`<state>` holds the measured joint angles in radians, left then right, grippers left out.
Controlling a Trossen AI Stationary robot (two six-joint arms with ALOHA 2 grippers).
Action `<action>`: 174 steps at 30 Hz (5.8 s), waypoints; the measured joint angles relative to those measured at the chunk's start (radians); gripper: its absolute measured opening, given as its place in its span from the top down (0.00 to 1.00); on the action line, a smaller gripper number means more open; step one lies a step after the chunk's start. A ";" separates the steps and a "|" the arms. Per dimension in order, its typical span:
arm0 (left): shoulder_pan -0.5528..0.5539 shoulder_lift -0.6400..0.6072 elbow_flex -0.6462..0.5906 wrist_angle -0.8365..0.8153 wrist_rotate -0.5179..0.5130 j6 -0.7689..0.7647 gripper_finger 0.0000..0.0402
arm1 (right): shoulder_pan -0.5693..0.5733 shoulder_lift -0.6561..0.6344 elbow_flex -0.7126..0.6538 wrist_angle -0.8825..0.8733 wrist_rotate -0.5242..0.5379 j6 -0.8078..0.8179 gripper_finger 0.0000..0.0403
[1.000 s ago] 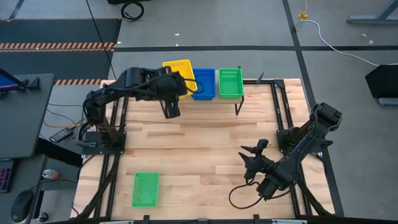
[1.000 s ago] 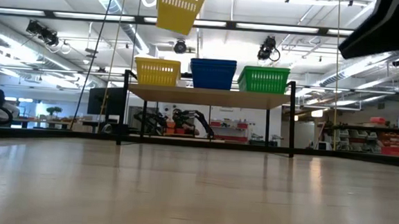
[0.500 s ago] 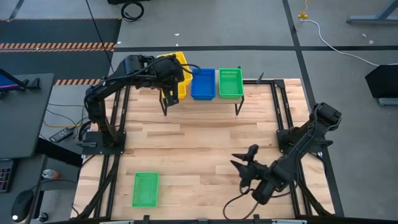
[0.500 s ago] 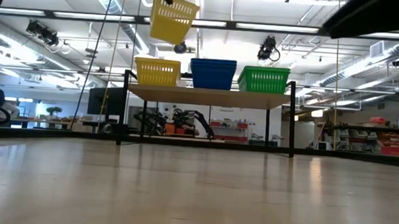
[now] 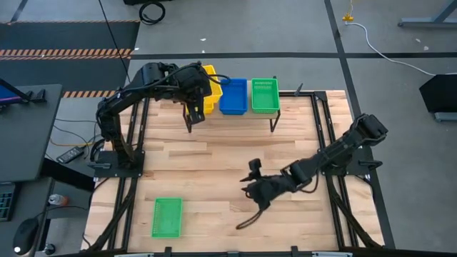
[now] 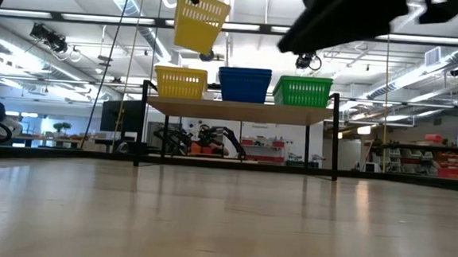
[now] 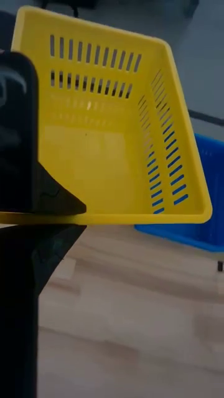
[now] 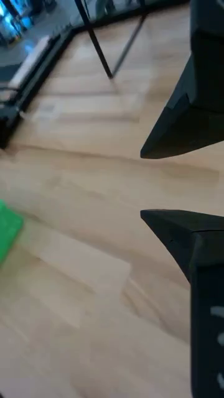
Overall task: Stack baskets on shelf by color
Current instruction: Stack the yellow basket on the other yellow baskets on the shelf, then stack the green basket on the other green baskets on the shelf
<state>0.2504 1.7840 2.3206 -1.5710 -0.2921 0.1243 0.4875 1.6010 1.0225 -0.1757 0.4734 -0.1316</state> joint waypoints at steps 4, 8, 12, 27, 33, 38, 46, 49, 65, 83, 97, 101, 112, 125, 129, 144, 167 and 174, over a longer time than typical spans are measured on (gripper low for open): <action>-0.001 -0.003 -0.052 0.001 0.028 0.019 0.97 | -0.046 -0.026 0.000 0.048 -0.005 -0.053 0.63; 0.014 -0.028 -0.161 0.000 0.028 0.029 0.97 | -0.084 -0.081 0.001 0.107 -0.041 -0.092 0.63; 0.037 -0.070 -0.280 0.030 0.024 0.029 0.97 | -0.113 -0.143 0.002 0.138 -0.083 -0.125 0.63; 0.036 -0.308 -0.656 0.382 0.028 0.203 0.97 | -0.175 -0.330 0.002 0.061 -0.082 -0.183 0.63; 0.046 -0.322 -0.753 0.439 0.025 0.260 0.97 | -0.190 -0.347 0.002 0.038 -0.083 -0.183 0.63; 0.056 -0.320 -0.765 0.517 0.024 0.308 0.97 | -0.196 -0.343 0.002 0.019 -0.082 -0.183 0.63; 0.087 -0.338 -0.765 0.531 0.024 0.343 0.97 | -0.223 -0.343 0.002 -0.009 -0.082 -0.177 0.63; 0.098 -0.346 -0.764 0.545 0.028 0.370 0.97 | -0.235 -0.343 0.002 -0.009 -0.083 -0.177 0.63; 0.201 -0.344 -0.764 0.569 0.217 0.473 0.97 | -0.273 -0.343 0.002 -0.016 -0.083 -0.184 0.63; 0.242 -0.343 -0.938 0.704 0.225 0.511 0.95 | -0.308 -0.342 0.002 -0.026 -0.084 -0.186 0.63; 0.239 -0.348 -0.940 0.574 0.229 0.261 0.83 | -0.308 -0.342 0.002 -0.037 -0.083 -0.186 0.63; 0.238 -0.348 -0.940 0.559 0.226 0.182 0.82 | -0.308 -0.342 0.002 -0.046 -0.083 -0.186 0.63; 0.223 -0.348 -0.940 0.563 0.226 0.157 0.82 | -0.308 -0.342 0.002 -0.051 -0.083 -0.186 0.63; 0.171 -0.359 -0.862 0.523 0.149 0.174 0.82 | -0.305 -0.343 0.002 -0.054 -0.083 -0.186 0.63; 0.161 -0.359 -0.808 0.483 0.129 0.149 0.80 | -0.305 -0.343 0.002 -0.070 -0.083 -0.186 0.63; -0.282 -0.351 -0.742 0.211 0.141 -0.316 0.80 | -0.304 -0.358 0.002 -0.148 -0.083 -0.130 0.63; -1.097 -0.009 -0.757 0.497 0.207 -1.143 0.77 | -0.304 -0.359 -0.038 -0.170 -0.305 0.166 0.63; -1.141 0.079 -0.757 0.546 0.274 -1.269 0.66 | -0.307 -0.358 -0.118 -0.138 -0.311 0.153 0.63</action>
<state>-0.8902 1.8630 1.5631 -1.0253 -0.0176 -1.1449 0.1809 1.2427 0.9044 -0.3135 0.1623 0.0212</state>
